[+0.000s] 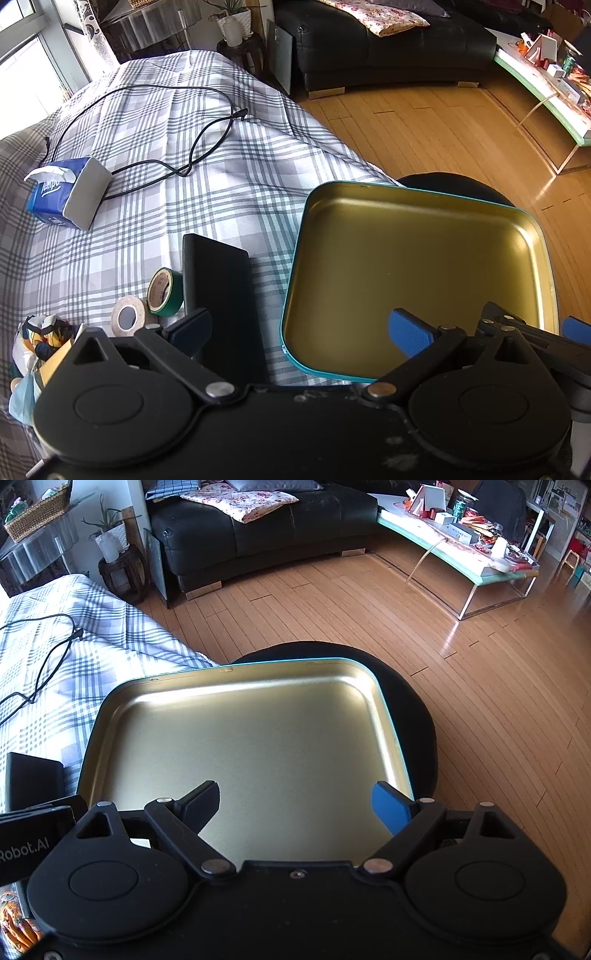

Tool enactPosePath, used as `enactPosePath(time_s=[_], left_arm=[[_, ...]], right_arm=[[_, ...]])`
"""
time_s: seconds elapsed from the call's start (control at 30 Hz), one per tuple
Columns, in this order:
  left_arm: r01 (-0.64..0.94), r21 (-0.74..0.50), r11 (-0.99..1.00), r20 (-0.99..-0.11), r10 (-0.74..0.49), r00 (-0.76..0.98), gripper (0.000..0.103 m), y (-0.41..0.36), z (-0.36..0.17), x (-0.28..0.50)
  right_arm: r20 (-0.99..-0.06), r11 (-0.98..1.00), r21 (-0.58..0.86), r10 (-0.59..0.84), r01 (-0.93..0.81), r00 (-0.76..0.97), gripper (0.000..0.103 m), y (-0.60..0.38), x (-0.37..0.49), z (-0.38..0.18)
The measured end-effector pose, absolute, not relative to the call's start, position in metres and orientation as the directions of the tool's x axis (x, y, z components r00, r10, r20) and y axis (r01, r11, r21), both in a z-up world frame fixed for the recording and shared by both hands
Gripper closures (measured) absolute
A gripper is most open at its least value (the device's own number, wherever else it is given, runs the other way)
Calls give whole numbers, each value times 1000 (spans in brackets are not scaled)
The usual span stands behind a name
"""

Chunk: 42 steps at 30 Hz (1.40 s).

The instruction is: Organize soft objects

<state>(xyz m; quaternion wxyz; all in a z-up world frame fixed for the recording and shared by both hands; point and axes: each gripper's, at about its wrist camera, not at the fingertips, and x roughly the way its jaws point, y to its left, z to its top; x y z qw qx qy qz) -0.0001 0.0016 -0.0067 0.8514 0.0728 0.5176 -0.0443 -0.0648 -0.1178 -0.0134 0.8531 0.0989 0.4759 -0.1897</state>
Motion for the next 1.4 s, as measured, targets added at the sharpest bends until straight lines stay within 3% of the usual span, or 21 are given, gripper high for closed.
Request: enactPosePath(time_s=[1.4], left_arm=[[130, 33, 991, -864, -37, 502, 0, 3, 3, -6]], right_arm=[[-850, 911, -16, -229, 412, 474, 19, -116, -64, -15]])
